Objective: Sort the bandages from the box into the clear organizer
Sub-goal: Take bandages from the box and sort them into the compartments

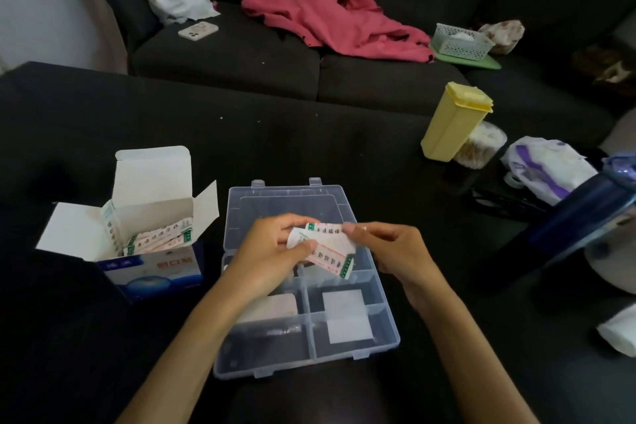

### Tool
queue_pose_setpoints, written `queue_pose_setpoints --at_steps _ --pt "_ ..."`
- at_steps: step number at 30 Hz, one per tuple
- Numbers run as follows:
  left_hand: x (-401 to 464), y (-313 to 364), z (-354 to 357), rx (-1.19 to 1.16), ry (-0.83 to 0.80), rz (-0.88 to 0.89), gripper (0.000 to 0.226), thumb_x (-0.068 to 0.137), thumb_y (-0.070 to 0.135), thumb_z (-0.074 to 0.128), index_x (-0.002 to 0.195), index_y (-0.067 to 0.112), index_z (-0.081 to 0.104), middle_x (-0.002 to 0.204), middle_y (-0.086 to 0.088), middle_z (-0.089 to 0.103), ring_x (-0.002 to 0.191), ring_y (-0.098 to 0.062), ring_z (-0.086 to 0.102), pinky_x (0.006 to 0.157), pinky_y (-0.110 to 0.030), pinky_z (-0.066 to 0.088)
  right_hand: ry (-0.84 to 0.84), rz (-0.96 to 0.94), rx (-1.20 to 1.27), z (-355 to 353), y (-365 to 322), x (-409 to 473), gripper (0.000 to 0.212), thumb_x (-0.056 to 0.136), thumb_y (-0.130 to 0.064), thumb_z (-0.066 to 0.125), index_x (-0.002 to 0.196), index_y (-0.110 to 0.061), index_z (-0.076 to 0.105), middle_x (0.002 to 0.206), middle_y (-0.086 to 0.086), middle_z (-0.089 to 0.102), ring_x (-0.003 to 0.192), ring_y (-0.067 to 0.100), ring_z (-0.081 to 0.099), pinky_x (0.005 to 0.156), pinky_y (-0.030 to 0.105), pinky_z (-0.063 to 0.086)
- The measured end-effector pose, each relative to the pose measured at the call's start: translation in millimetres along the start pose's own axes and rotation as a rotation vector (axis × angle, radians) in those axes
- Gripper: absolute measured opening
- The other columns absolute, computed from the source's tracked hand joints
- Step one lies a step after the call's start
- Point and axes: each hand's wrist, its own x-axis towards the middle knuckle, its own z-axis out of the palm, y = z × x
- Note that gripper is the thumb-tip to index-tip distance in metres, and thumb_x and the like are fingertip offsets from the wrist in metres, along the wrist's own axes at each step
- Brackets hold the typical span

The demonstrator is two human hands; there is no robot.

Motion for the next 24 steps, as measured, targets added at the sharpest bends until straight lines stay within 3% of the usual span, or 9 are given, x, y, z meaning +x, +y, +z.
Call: queue_pose_setpoints --at_steps 4,9,12,16,19,24 --pt "-3.0 0.2 0.9 0.085 0.042 0.128 0.021 0.088 0.012 0.063 0.093 0.032 0.065 0.098 0.012 0.068 0.093 -0.005 0.066 0.067 -0.016 0.056 -0.049 0.093 0.125 -4.7 -4.7 2.1 0.025 0.083 -0.038 0.062 0.087 -0.016 0.073 0.060 -0.005 0.064 0.053 0.005 0.052 0.052 0.017 0.040" --pt "-6.3 -1.5 -0.4 0.270 0.009 0.265 0.040 0.085 0.011 0.064 0.099 0.048 0.060 0.111 0.028 0.059 0.109 -0.001 0.060 0.085 -0.010 0.049 -0.079 0.081 0.158 -7.8 -1.3 3.2 0.017 0.082 -0.019 0.067 0.100 -0.020 0.069 0.093 0.002 0.069 0.074 0.008 0.064 0.061 0.018 0.044" --pt "-7.4 -5.7 -2.8 0.282 0.126 0.256 0.046 0.086 0.011 0.064 0.113 0.047 0.053 0.121 0.010 0.063 0.111 -0.009 0.061 0.075 -0.021 0.057 -0.009 0.079 0.129 -16.1 0.6 6.8 0.026 0.082 -0.018 0.068 0.107 -0.023 0.062 0.098 0.003 0.069 0.084 0.010 0.068 0.063 0.018 0.050" --pt "-6.3 -5.3 -5.7 0.275 0.412 0.193 0.045 0.088 0.012 0.062 0.125 0.036 0.054 0.126 0.001 0.062 0.112 -0.015 0.061 0.061 -0.016 0.056 0.169 -0.139 -0.287 -17.2 9.4 11.6 0.018 0.079 -0.019 0.071 0.094 -0.020 0.062 0.085 -0.004 0.069 0.070 0.001 0.067 0.055 0.012 0.050" --pt "-4.0 -7.0 -6.7 0.203 0.438 0.176 0.039 0.088 0.012 0.062 0.121 0.034 0.058 0.128 0.002 0.060 0.114 -0.016 0.060 0.058 -0.012 0.055 0.154 -0.160 -0.374 3.3 15.1 14.1 0.023 0.078 -0.019 0.073 0.094 -0.022 0.057 0.076 -0.005 0.067 0.065 0.002 0.067 0.061 0.017 0.054" --pt "-2.0 -7.4 -10.2 0.176 0.448 0.184 0.035 0.089 0.013 0.062 0.119 0.031 0.060 0.127 0.003 0.061 0.115 -0.015 0.059 0.058 -0.015 0.056 0.220 -0.178 -0.349 25.1 22.1 21.9 0.030 0.074 -0.018 0.077 0.089 -0.025 0.052 0.088 -0.003 0.064 0.079 0.012 0.066 0.072 0.030 0.058"
